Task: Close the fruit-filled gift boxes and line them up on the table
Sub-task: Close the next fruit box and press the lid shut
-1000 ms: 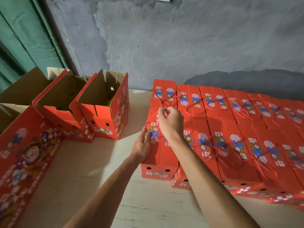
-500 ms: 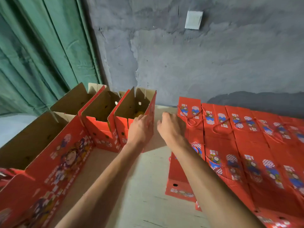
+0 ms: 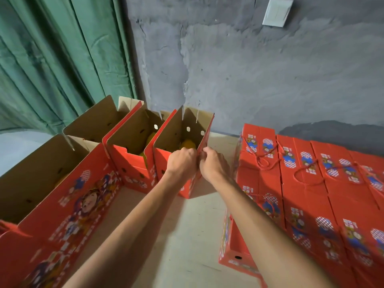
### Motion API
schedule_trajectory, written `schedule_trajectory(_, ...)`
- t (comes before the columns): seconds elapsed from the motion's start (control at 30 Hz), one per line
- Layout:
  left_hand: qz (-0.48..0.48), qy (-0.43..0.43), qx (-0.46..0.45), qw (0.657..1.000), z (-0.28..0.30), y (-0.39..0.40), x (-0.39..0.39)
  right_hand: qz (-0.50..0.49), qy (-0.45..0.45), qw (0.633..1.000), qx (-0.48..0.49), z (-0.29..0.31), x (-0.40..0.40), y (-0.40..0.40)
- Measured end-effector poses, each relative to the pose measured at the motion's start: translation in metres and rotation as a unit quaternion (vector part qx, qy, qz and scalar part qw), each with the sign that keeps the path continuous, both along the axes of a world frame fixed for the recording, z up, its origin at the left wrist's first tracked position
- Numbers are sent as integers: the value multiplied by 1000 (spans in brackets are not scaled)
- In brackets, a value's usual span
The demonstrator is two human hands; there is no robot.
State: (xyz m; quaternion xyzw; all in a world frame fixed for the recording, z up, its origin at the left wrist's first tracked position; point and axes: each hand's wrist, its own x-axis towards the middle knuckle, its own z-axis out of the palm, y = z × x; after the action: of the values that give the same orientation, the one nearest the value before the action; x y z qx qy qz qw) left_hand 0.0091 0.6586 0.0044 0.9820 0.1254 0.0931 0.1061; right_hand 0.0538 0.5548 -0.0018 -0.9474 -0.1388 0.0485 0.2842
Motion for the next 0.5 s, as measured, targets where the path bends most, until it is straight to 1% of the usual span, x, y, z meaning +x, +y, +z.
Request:
schedule_trajectory(0.23, 15, 26, 8, 1000, 11, -2, -10, -12, 34, 999, 19, 4, -9, -10)
schedule_trajectory(0.33, 12, 50, 21, 998, 17, -8, -29, 0, 33, 999, 23, 6, -17, -19)
schedule_trajectory(0.5, -2, 71, 24, 997, 24, -20, -73, 16, 48, 997, 65, 8, -46, -43)
